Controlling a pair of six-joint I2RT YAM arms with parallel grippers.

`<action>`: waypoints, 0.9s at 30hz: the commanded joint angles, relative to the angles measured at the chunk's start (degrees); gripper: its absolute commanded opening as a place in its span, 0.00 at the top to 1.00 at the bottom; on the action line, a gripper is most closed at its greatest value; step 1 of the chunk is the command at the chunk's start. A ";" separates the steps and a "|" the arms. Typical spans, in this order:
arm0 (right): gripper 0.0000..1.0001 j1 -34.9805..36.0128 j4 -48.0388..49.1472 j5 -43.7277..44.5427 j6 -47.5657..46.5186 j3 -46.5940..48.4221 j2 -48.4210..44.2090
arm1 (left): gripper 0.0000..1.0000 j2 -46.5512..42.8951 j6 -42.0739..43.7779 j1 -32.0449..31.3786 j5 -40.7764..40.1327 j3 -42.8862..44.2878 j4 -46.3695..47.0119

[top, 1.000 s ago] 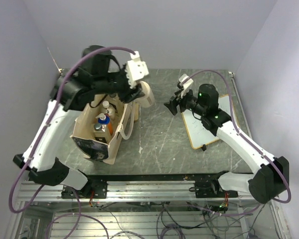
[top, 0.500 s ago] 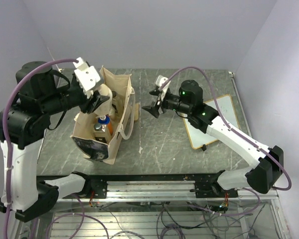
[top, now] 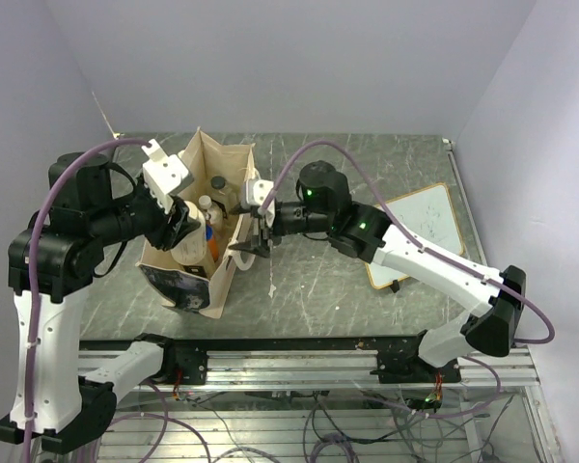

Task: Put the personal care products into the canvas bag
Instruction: Place the care product in the canvas bag.

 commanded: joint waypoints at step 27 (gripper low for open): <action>0.43 -5.29 -10.65 9.44 10.83 12.71 1.67 | 0.93 -3.05 -5.98 3.97 -4.96 -7.13 5.26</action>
